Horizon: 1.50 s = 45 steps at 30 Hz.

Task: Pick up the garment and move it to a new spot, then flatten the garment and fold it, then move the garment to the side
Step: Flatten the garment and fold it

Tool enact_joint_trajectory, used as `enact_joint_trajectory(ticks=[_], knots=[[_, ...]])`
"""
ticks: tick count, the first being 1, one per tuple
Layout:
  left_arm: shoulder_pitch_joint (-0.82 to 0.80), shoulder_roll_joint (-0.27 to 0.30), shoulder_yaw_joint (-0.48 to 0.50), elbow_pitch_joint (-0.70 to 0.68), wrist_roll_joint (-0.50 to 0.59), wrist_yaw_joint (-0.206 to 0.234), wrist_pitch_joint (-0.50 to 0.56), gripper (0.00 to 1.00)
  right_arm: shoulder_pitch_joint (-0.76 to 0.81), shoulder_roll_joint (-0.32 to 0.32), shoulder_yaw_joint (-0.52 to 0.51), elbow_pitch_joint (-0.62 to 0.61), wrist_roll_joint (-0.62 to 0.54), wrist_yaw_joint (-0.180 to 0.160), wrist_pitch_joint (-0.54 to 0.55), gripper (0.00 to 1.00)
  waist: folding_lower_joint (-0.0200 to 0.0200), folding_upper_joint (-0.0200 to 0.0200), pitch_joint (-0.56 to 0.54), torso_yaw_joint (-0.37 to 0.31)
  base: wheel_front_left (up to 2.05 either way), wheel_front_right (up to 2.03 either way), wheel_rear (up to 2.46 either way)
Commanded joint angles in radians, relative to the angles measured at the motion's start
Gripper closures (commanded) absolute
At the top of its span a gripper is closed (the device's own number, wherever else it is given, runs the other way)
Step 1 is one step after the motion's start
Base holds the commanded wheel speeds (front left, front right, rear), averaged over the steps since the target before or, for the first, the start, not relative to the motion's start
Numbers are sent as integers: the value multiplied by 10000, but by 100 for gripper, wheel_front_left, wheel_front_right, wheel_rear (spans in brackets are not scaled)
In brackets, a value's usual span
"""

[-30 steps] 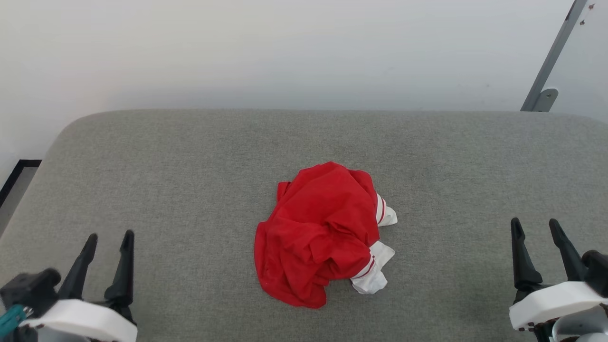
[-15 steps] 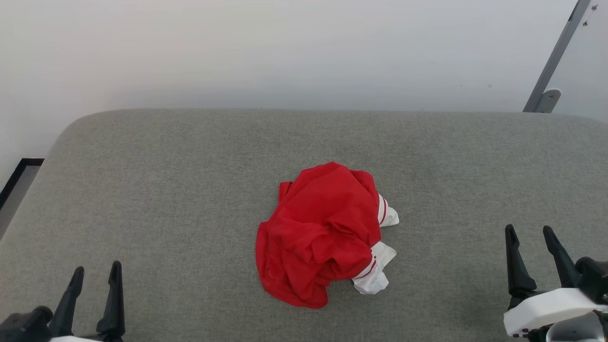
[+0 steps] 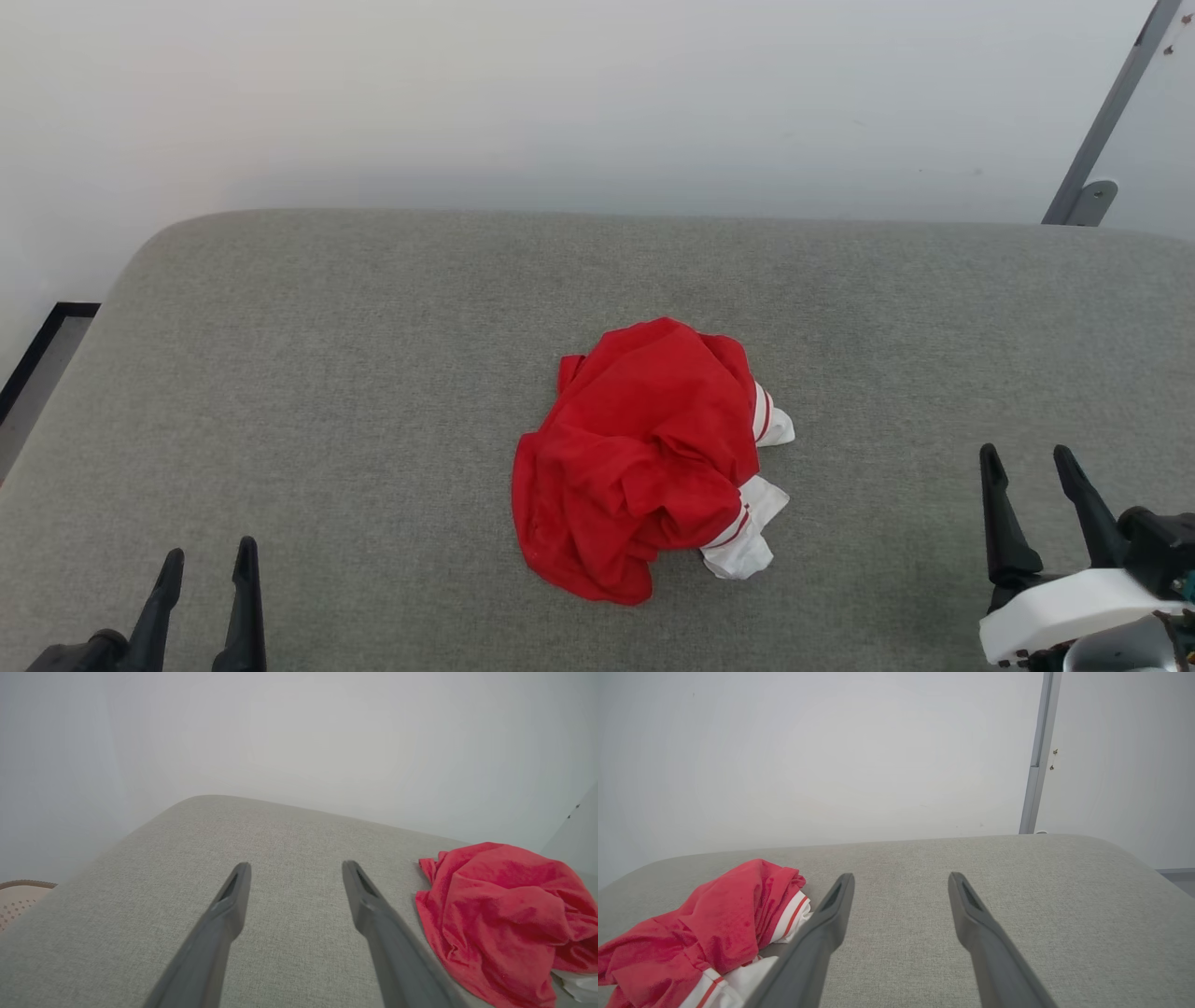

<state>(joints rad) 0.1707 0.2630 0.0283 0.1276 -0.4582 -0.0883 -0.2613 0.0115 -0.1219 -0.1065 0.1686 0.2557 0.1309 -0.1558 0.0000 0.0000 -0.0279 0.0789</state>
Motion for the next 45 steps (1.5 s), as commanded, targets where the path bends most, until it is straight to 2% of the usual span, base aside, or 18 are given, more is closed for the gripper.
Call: enact_joint_trajectory(ticks=[1,6,11,22,28,35,36,37,38,42,45], knots=[[78,-13,51,32,150,-38,-55,0,109,5,15,-22,18,-3,6,0,0,0,5,20,0,0,0],[-81,-156,160,11,396,-169,-55,0,86,-19,352,-41,269,-3,217,0,0,0,44,188,0,0,0],[-238,-277,155,-11,534,-262,-56,0,-43,-380,1461,123,678,-3,1054,0,0,0,105,488,0,0,0],[-770,-520,-342,-130,736,-383,-56,0,-1006,-2039,4049,563,1580,-3,3634,0,0,0,707,1552,0,0,0],[-1134,-665,-612,-147,733,-417,-54,0,-1790,-2683,4937,1171,1600,-3,4536,0,0,0,1111,2168,0,0,0],[-1399,-871,-713,-90,599,-415,-56,0,-2904,-2803,6378,2586,1694,-3,5107,0,0,0,1372,2503,0,0,0],[-1429,-882,-722,-94,573,-416,-56,0,-3081,-2879,6683,2770,1620,-2,5180,76,0,0,1388,2526,0,0,0],[-1429,-882,-722,-94,573,-416,-56,0,-3081,-2879,6683,2770,1620,-2,5180,76,0,0,1388,2526,0,0,0],[-1450,-880,-727,-104,542,-417,-54,0,-3204,-2849,6837,2938,1787,-2,5182,100,0,0,1403,2530,0,0,0],[-1442,-916,-642,-191,470,-417,-56,0,-3675,-2982,7142,3267,2419,-11,5306,100,0,0,1391,2453,0,0,0],[-1342,-901,-564,-254,433,-418,-56,0,-3949,-3340,7241,2979,2929,-26,5495,100,0,0,1339,2281,0,0,0]])
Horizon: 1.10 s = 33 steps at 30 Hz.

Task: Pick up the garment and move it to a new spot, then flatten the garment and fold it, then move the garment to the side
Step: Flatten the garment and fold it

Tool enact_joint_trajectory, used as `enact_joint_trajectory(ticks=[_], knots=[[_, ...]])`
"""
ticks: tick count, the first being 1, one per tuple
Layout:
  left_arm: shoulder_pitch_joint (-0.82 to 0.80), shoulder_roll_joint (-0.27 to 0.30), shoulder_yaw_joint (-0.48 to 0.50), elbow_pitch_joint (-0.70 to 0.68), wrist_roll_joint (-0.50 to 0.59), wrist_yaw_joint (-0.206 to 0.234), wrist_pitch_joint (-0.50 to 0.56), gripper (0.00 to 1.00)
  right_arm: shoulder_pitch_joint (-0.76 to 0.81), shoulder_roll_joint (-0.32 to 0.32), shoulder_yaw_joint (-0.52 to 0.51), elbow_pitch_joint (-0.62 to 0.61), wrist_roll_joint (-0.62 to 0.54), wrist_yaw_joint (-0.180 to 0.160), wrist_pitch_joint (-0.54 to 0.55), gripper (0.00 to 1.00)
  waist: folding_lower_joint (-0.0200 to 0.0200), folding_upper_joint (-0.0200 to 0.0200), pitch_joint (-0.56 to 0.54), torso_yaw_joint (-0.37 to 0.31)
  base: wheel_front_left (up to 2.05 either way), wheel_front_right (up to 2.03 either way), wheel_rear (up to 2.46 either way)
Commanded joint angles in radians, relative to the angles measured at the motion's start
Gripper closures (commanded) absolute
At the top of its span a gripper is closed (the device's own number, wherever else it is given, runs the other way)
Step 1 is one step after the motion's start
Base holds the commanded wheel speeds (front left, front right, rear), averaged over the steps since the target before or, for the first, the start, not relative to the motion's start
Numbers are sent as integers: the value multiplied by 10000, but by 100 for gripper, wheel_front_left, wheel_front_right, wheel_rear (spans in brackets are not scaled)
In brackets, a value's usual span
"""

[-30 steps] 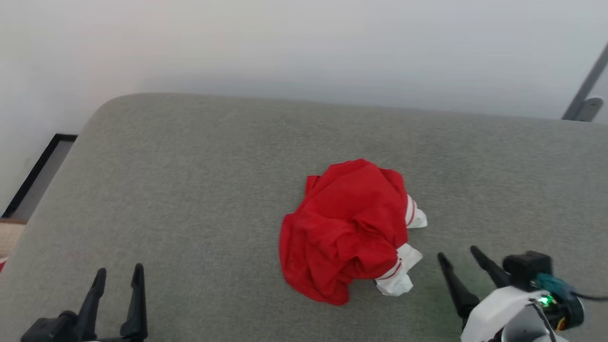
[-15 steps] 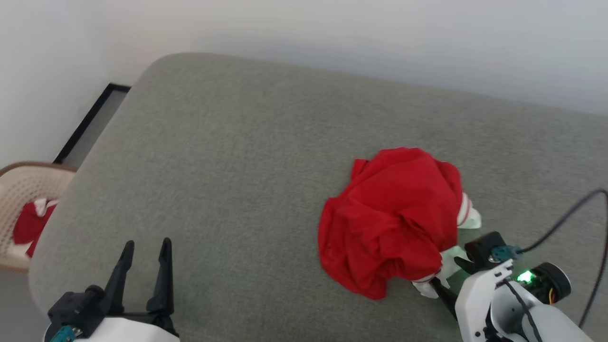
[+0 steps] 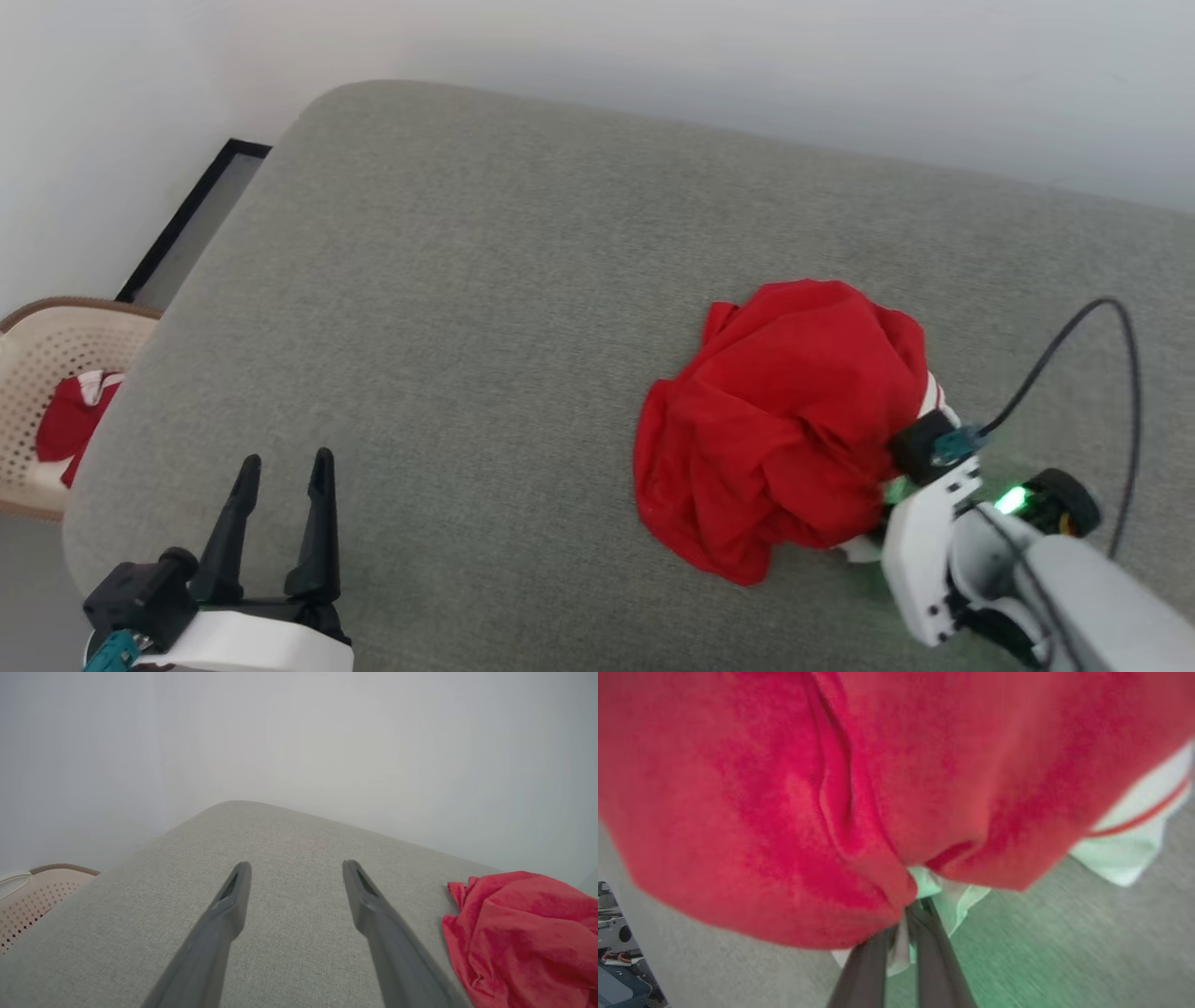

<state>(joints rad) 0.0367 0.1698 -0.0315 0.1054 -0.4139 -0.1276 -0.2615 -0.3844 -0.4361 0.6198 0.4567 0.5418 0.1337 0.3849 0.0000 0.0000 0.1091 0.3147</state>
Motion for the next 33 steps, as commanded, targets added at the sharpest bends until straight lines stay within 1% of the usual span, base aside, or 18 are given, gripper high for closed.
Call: enact_joint_trajectory(ticks=[1,5,8,11,15,17,20,21,22,25,26,27,28,31,33], knots=[[36,38,50,-56,-13,-25,-54,0,-69,-338,-43,-71,219,-55,166,100,0,0,-47,-138,0,0,0],[129,92,159,-174,-42,-26,-53,0,-184,-952,-387,-1000,848,-38,577,100,0,0,-126,-427,0,0,0],[174,96,175,-231,-39,-26,-53,0,58,-1582,-1026,-1662,1081,-40,882,100,0,0,-174,-611,0,0,0],[207,130,158,-270,-47,-27,-54,0,481,-2063,-2023,-2091,1104,-38,1231,100,0,0,-185,-754,0,0,0],[183,130,129,-309,-48,-27,-53,0,1242,-2424,-3559,-2269,919,-38,1698,100,0,0,-134,-872,0,0,0],[132,125,99,-319,-64,-27,-53,0,1637,-2299,-4263,-2186,783,-37,1845,100,0,0,-92,-909,0,0,0],[12,118,45,-285,-71,-27,-54,0,2114,-1991,-4944,-1898,651,-33,1953,100,0,0,-26,-916,0,0,0],[-34,113,7,-274,-78,-27,-53,0,2206,-1942,-5074,-1725,525,-33,1944,100,0,0,-3,-904,0,0,0],[-93,126,-47,-239,-88,-28,-54,0,2254,-1577,-5190,-1333,713,-33,1876,100,0,0,40,-904,0,0,0],[-189,224,-249,-114,-187,-28,-54,0,2117,-1270,-5086,-669,753,-32,1693,100,0,0,69,-882,0,0,0],[-238,278,-380,-46,-207,-28,-53,0,2051,-1221,-5035,-474,726,-32,1606,82,0,0,78,-865,0,0,0],[-309,358,-492,16,-228,-28,-54,0,2009,-1088,-5032,-261,790,-32,1551,56,0,0,74,-860,0,0,0],[-387,430,-578,66,-292,-28,-53,0,1935,-990,-5015,-132,861,-32,1492,0,0,0,75,-862,0,0,0],[-599,704,-927,268,-514,-28,-25,0,1747,-1015,-4946,42,887,-32,1425,0,0,0,42,-923,0,0,0],[-814,960,-1187,322,-606,-28,178,0,1691,-1081,-4984,-16,951,-32,1408,0,0,0,-3,-1009,0,0,0]])
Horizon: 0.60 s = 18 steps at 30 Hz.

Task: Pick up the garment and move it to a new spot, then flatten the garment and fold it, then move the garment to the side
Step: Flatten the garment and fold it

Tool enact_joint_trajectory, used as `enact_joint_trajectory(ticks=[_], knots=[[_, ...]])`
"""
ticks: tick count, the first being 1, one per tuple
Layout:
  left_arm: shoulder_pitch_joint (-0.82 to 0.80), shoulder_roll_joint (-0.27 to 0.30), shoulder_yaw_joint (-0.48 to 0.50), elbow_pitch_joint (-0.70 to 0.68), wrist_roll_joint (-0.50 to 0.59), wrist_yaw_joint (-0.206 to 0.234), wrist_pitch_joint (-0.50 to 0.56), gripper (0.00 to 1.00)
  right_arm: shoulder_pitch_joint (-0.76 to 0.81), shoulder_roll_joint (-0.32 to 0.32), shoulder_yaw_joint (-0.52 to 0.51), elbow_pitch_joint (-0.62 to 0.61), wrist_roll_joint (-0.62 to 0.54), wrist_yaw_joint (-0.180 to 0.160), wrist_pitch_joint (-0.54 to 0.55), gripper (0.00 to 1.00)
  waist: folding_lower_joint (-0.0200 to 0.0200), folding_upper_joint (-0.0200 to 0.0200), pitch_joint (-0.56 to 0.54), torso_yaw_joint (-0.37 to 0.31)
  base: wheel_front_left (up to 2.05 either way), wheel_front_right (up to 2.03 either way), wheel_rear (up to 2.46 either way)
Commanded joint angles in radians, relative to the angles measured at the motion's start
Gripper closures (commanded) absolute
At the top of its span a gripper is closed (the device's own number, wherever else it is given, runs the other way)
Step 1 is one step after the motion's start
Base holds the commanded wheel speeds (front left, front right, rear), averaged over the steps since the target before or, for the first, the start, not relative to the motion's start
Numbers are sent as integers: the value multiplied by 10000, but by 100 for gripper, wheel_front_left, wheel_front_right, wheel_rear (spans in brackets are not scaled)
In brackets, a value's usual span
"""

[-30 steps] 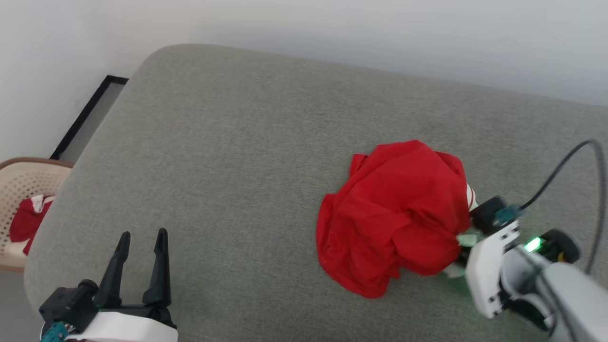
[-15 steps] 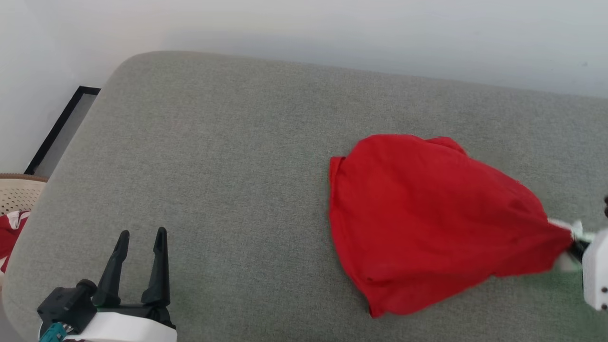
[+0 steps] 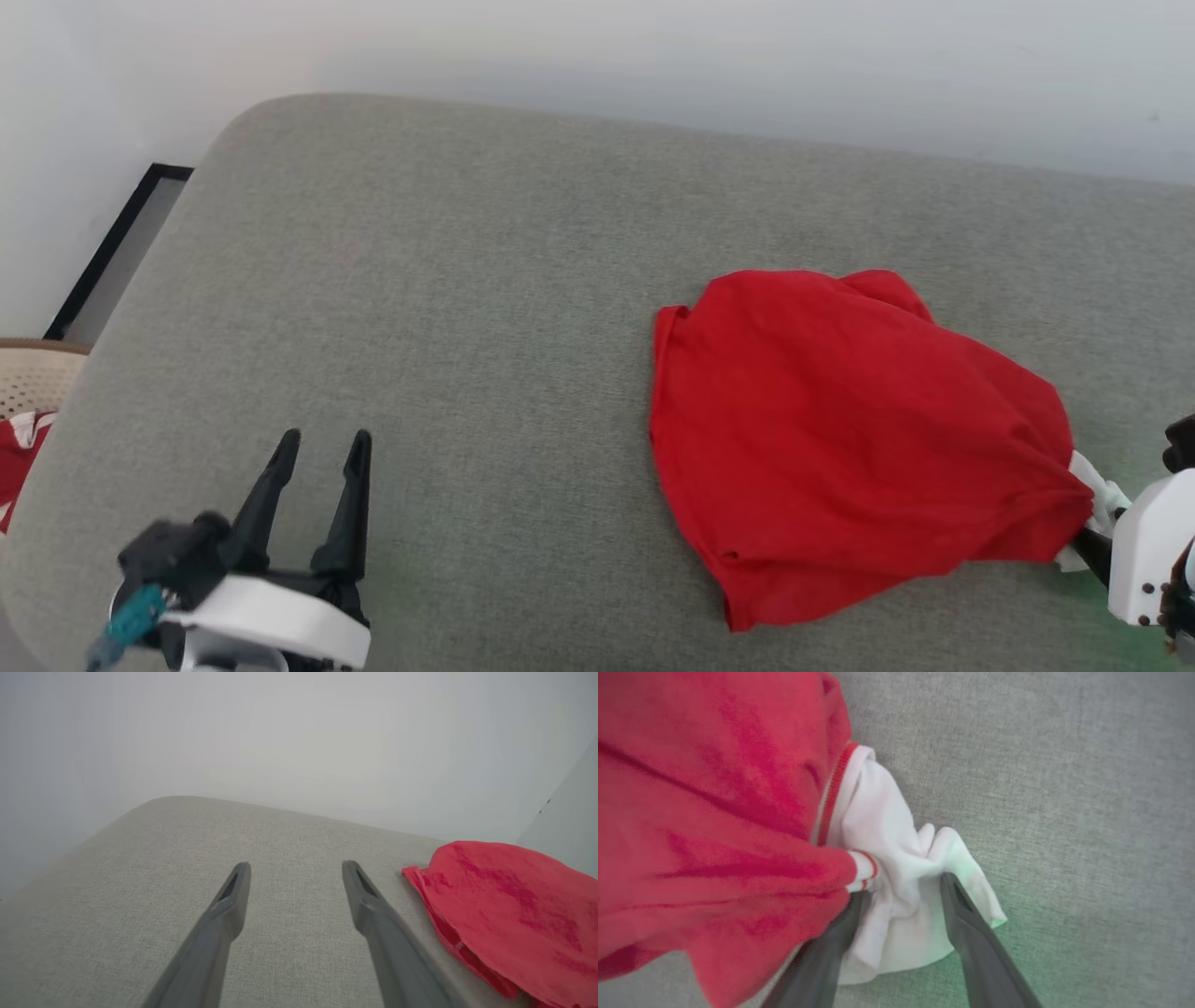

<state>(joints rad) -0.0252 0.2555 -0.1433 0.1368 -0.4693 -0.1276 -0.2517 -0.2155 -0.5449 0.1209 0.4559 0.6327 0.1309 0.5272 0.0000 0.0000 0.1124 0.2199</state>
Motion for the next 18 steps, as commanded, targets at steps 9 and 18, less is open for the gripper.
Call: enact_joint_trajectory(ticks=[9,18], knots=[[-1494,1250,-1297,-448,-1032,-28,1950,0,295,129,-457,-1352,-59,-3,-372,0,0,0,-207,-752,0,0,0],[-3771,2438,-3066,-397,-1965,-28,4613,0,764,1420,-1436,-3401,-1035,-3,-1567,0,0,0,-74,-2047,0,0,0]])
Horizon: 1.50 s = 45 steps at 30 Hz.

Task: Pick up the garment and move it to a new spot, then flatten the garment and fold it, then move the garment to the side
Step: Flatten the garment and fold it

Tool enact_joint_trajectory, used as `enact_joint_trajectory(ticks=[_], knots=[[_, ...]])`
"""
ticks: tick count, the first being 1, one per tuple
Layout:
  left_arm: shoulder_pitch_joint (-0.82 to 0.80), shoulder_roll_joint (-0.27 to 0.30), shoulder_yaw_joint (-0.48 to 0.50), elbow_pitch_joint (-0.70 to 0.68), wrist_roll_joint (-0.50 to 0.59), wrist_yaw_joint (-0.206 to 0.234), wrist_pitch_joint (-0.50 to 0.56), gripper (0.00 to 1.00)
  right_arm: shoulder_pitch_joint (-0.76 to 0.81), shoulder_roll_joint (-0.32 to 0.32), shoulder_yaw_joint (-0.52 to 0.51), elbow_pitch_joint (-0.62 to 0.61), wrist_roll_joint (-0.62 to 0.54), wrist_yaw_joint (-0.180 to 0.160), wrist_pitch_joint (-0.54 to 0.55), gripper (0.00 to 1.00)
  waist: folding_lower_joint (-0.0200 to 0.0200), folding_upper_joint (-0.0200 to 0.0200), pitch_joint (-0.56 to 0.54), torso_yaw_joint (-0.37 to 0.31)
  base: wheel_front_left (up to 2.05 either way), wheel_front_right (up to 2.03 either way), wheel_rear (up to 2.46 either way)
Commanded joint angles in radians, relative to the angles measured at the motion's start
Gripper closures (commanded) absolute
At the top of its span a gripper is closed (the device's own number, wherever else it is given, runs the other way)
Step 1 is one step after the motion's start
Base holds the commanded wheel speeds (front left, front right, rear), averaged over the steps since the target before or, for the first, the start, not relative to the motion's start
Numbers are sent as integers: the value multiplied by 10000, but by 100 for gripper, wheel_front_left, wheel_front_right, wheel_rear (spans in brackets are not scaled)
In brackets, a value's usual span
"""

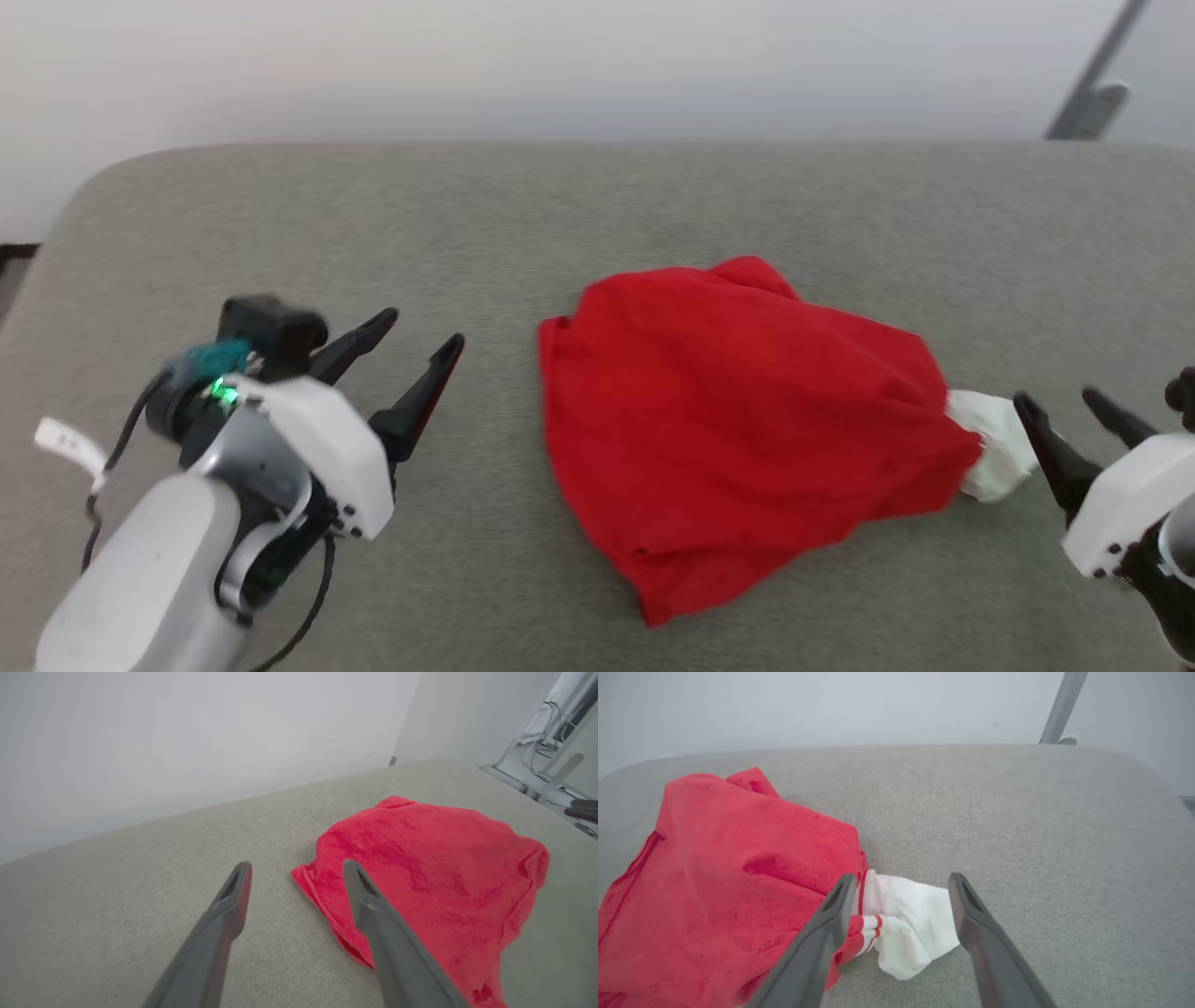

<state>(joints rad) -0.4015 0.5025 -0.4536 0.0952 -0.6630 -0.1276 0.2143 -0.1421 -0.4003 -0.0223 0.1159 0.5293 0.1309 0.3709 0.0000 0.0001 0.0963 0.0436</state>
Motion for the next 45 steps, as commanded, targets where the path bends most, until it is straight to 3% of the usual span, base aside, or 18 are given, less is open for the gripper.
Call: enact_joint_trajectory(ticks=[1,8,13,24,29,30,31,32,36,45], knots=[[-250,70,-149,95,-68,-28,202,0,38,202,-63,-187,-149,-3,-243,0,0,-1,133,-457,0,0,0],[-1860,186,-1364,1296,-691,-28,2109,0,-194,1654,-479,-998,-1302,-3,-2181,0,0,-1,464,-1555,0,0,0],[-2776,106,-2023,2438,-887,-29,3337,0,-304,2379,-465,-1081,-1661,-2,-2899,0,0,-1,758,-2195,0,0,0],[-3766,-318,-2805,5311,-467,490,4968,0,-514,2928,-13,-1116,-1488,-3,-3484,0,0,-1,1541,-2859,0,0,0],[-3843,-652,-3044,6086,-450,426,5187,0,-691,2909,81,-999,-1391,-3,-3596,0,0,-1,1726,-2859,0,0,0],[-3895,-719,-3085,6241,-449,411,5189,54,-750,2898,95,-983,-1364,-3,-3643,0,0,-1,1756,-2843,0,0,0],[-3909,-796,-3100,6388,-511,368,5204,96,-794,2877,87,-973,-1353,-3,-3669,0,0,-1,1785,-2818,0,0,0],[-3952,-843,-3127,6517,-553,311,5207,100,-815,2852,105,-948,-1344,-3,-3682,0,0,-1,1806,-2781,0,0,0],[-4236,-835,-2970,6679,-704,216,4832,100,-893,2771,5,-909,-1314,-3,-3809,0,0,-1,1783,-2553,0,0,0],[-4045,178,-2547,5443,-1118,264,4705,100,-539,2593,-623,-1015,-1575,-3,-3663,0,0,-1,1478,-1657,0,0,0]])
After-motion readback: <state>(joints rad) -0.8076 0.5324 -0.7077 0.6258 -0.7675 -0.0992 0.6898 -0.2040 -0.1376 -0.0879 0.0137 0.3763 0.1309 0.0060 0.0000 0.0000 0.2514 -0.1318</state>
